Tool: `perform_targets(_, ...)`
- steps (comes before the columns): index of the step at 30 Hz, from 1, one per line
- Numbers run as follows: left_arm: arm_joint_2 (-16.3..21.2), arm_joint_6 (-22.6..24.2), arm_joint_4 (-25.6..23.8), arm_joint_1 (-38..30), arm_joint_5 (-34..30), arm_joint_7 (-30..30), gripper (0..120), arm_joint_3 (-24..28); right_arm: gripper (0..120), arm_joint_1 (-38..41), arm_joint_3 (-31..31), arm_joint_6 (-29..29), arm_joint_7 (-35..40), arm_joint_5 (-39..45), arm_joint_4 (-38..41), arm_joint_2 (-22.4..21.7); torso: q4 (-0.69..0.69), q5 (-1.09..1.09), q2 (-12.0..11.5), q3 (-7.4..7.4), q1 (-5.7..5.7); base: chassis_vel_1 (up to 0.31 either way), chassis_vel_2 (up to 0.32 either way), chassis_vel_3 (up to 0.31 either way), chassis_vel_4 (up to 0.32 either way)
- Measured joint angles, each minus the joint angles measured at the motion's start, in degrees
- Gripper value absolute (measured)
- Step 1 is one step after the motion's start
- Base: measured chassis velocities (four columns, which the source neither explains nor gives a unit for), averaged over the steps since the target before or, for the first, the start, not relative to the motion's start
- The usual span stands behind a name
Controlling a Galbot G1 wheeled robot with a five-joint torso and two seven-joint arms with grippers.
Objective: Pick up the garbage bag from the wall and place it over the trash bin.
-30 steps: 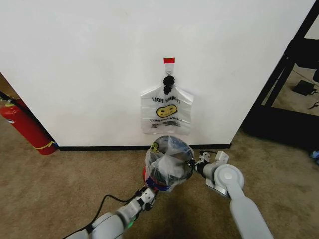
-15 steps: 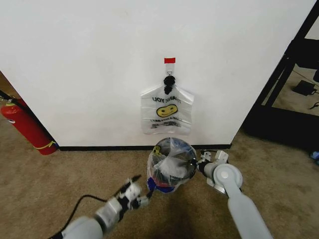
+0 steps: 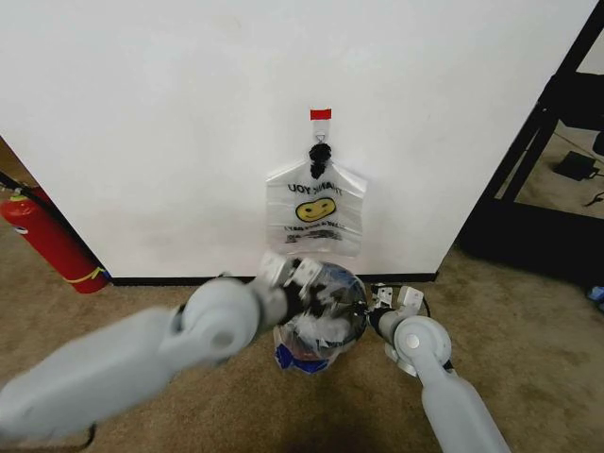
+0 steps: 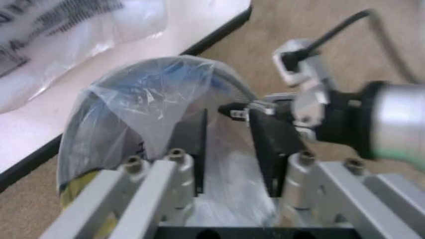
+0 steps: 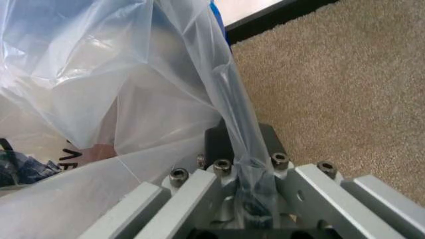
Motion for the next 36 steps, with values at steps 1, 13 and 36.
perform_targets(1, -1.9, 0.7, 2.7, -2.4, -1.0, -0.9, 19, 2.8, 0, 0.0, 0.0, 0.0, -0.1, -0.1, 0.0, 0.0, 0.00, 0.00, 0.0, 0.00, 0.00, 0.000, 0.000, 0.000, 0.000)
perform_targets(13, -10.5, 1.4, 15.2, -7.1, 0.1, -2.9, 0, 13.6, 0, -0.9, 0.3, 0.1, -0.5, -0.4, 1.1, 0.1, 0.02, 0.00, 0.0, 0.00, 0.00, 0.000, 0.000, 0.000, 0.000)
perform_targets(36, -20.5, 1.1, 35.7, -6.8, 11.0, 3.0, 0, 23.2, 0, -3.7, -1.2, 0.1, -1.6, -2.1, 7.3, -1.5, 0.01, -0.01, 0.0, -0.01, -0.01, 0.000, 0.000, 0.000, 0.000)
